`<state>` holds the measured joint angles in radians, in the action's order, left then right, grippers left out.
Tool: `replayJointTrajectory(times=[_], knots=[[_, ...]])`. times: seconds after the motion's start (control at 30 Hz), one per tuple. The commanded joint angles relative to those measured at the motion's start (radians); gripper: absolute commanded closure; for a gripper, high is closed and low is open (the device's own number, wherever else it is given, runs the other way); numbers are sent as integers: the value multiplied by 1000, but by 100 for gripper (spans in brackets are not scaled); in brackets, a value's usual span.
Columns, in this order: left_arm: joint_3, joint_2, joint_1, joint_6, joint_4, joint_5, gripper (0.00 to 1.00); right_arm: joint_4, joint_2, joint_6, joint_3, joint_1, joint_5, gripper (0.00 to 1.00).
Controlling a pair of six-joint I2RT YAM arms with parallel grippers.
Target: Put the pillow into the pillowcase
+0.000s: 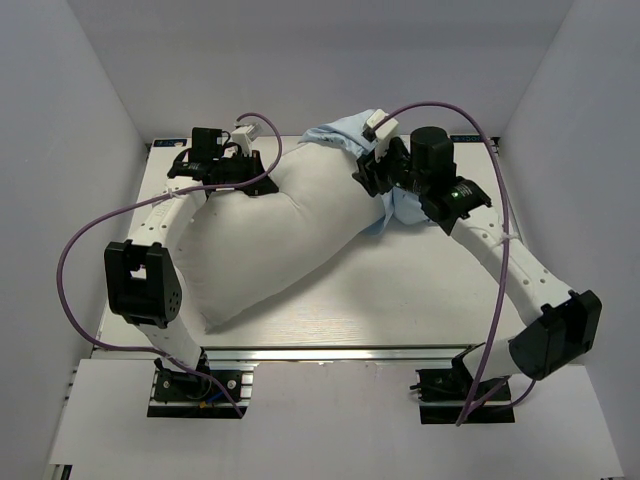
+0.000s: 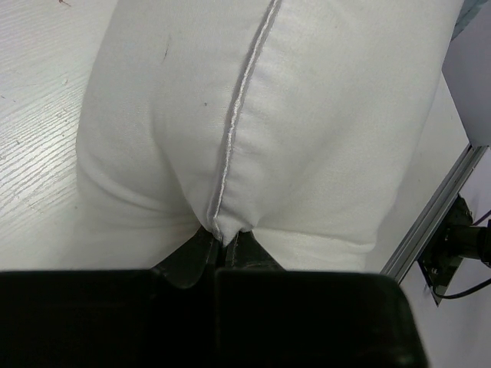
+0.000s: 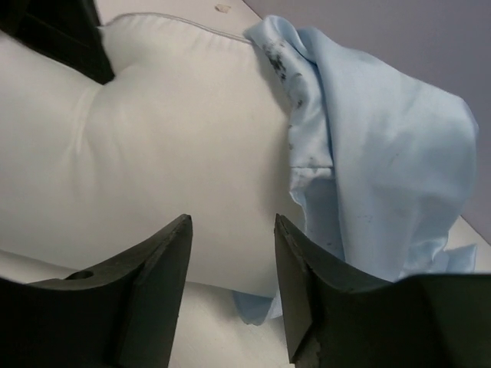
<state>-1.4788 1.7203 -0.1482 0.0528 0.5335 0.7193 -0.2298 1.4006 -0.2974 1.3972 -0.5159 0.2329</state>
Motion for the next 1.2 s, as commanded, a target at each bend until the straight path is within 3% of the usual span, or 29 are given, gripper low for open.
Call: replayJointTrajectory(times=[0.0, 0.27, 0.43, 0.57, 0.67, 0.7, 1.0, 1.03, 1.07, 1.17], knots=[[35, -13, -21, -5, 108, 22, 100, 9, 32, 43, -9, 5, -104, 46], [44, -19, -21, -5, 106, 23, 100, 27, 136, 55, 29, 5, -210, 44], [52, -22, -21, 1, 99, 26, 100, 64, 193, 18, 45, 5, -264, 49], [55, -25, -21, -1, 97, 26, 100, 69, 227, 9, 65, 5, -250, 64], [52, -27, -21, -5, 105, 26, 100, 58, 222, 7, 75, 5, -187, 87], [52, -27, -21, -7, 106, 25, 100, 49, 218, 9, 80, 5, -153, 100], [52, -16, -21, -7, 98, 31, 100, -9, 115, 56, 103, 5, 8, 100], [51, -16, -21, -7, 99, 29, 100, -29, 107, 61, 121, 5, -6, 95], [49, -16, -21, -7, 100, 28, 100, -39, 104, 64, 129, 5, -35, 75], [49, -16, -21, -8, 100, 26, 100, -49, 78, 61, 112, 7, -104, 54]])
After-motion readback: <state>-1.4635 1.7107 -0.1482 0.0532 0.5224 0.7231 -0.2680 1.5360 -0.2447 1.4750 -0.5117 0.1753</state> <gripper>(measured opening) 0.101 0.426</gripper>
